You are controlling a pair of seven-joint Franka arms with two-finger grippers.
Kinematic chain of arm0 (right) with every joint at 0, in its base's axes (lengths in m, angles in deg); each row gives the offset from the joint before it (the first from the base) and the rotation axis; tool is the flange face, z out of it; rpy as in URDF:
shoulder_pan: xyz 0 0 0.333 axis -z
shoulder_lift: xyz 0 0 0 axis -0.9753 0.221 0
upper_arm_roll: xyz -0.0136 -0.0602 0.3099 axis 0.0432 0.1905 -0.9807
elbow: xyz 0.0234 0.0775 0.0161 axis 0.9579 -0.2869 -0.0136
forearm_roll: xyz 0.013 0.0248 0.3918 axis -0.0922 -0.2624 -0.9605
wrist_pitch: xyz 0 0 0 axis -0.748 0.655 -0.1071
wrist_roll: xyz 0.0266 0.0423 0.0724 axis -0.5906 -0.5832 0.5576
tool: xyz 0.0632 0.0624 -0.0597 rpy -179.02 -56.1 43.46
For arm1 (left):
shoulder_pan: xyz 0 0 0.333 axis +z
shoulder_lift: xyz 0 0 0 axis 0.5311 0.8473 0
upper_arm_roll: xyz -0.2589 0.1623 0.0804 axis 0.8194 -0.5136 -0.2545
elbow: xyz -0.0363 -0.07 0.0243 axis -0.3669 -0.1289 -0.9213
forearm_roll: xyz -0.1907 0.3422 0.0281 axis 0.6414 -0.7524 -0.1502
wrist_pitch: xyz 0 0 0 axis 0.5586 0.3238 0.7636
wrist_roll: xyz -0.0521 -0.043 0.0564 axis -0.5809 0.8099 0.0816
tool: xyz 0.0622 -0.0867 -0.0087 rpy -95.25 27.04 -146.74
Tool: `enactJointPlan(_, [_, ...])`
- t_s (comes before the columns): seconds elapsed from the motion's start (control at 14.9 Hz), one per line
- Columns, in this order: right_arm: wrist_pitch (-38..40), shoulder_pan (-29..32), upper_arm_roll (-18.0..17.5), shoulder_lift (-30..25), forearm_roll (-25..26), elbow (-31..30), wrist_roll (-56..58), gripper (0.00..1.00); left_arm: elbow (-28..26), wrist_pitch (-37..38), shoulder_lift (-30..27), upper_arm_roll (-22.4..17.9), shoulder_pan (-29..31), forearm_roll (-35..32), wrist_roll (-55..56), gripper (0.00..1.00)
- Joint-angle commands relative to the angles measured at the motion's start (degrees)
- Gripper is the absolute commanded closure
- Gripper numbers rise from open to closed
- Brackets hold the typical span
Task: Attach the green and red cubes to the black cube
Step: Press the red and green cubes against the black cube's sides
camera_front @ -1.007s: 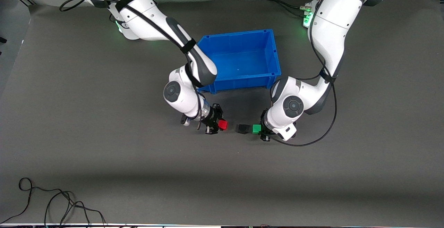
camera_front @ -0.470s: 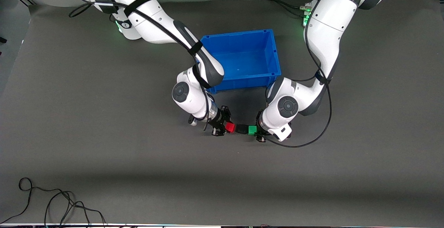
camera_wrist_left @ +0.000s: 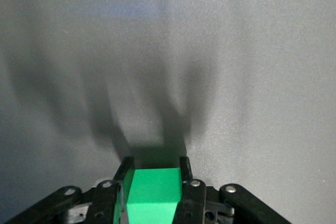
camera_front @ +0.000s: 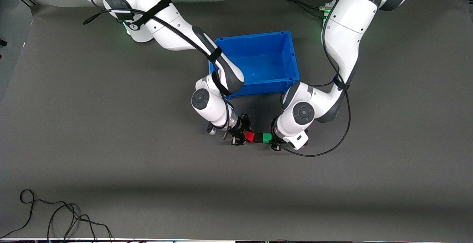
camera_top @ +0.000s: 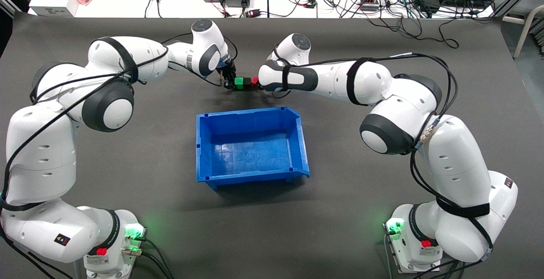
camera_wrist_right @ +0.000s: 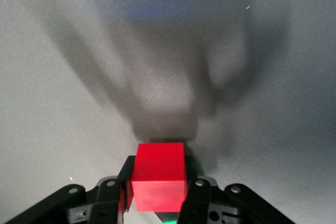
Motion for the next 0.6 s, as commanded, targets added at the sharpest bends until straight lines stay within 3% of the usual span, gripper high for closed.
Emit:
enactJointPlan(0.0, [-0.32, -1.50, 0.82, 1.16, 1.17, 1.79, -0.87, 0.67, 2.05, 0.31, 0.64, -0.91, -0.94, -2.53, 1.24, 0.00])
enactJointPlan(0.2, [-0.23, -1.51, 0.74, 1.25, 7.50, 1.79, -0.52, 0.66, 2.84, 1.45, -0.24, -1.09, -0.33, -2.63, 1.25, 0.00])
enactJointPlan(0.34, [-0.32, -1.42, 0.74, 1.16, 7.78, 1.79, 0.27, 0.60, 3.19, 3.46, -1.98, -1.44, 1.42, -2.72, 0.99, 0.00])
enactJointPlan(0.4, [-0.24, -1.42, 0.74, 1.16, 7.69, 1.79, 0.28, 0.37, 3.28, 6.87, -3.56, -1.53, 3.09, -2.81, 0.73, 0.00])
enactJointPlan(0.47, [-0.23, -1.33, 0.74, 1.16, 7.43, 1.79, 0.19, 0.00, 3.11, 10.56, -5.32, -1.53, 4.84, -2.89, -0.41, 0.00])
enactJointPlan(0.54, [-0.23, -1.16, 0.82, 1.07, 7.86, 1.79, 0.36, 0.00, 2.93, 13.64, -6.82, -1.53, 7.04, -3.07, -3.03, 0.00])
